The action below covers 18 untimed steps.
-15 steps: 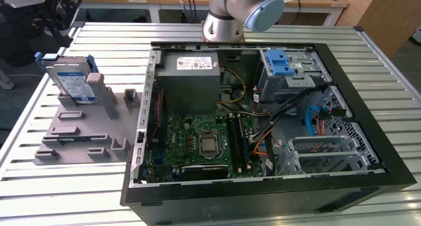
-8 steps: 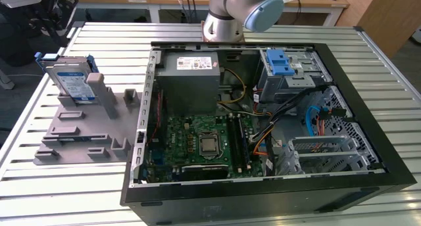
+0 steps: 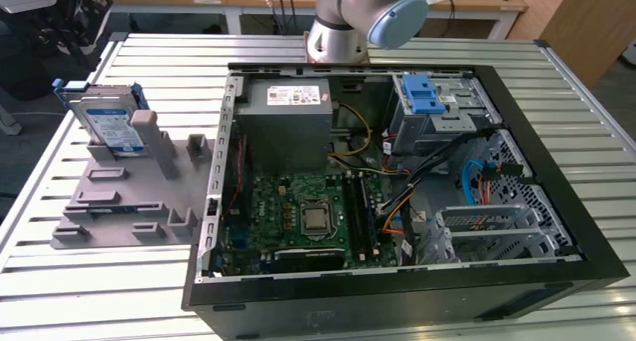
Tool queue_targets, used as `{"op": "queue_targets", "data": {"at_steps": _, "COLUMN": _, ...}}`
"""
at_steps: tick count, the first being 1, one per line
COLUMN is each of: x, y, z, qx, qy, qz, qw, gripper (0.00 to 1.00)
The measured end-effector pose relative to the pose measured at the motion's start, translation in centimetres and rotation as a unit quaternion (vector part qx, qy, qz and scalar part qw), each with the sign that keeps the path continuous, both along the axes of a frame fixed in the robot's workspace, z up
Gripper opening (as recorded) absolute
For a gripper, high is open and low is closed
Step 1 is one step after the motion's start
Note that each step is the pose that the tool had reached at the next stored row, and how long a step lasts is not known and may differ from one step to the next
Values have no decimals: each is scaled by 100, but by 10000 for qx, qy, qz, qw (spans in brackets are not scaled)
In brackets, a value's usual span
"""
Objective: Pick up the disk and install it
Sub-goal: 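Reach for the disk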
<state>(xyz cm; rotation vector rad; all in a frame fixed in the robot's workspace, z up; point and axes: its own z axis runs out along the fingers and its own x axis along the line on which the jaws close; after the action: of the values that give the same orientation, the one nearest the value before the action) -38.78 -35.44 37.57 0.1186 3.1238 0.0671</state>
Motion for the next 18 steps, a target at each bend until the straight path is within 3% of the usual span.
{"op": "queue_targets", "data": {"at_steps": 18, "x": -213, "y": 49, "z": -90, "qx": 0, "qy": 16, "qz": 0, "qw": 10000, "gripper": 11}}
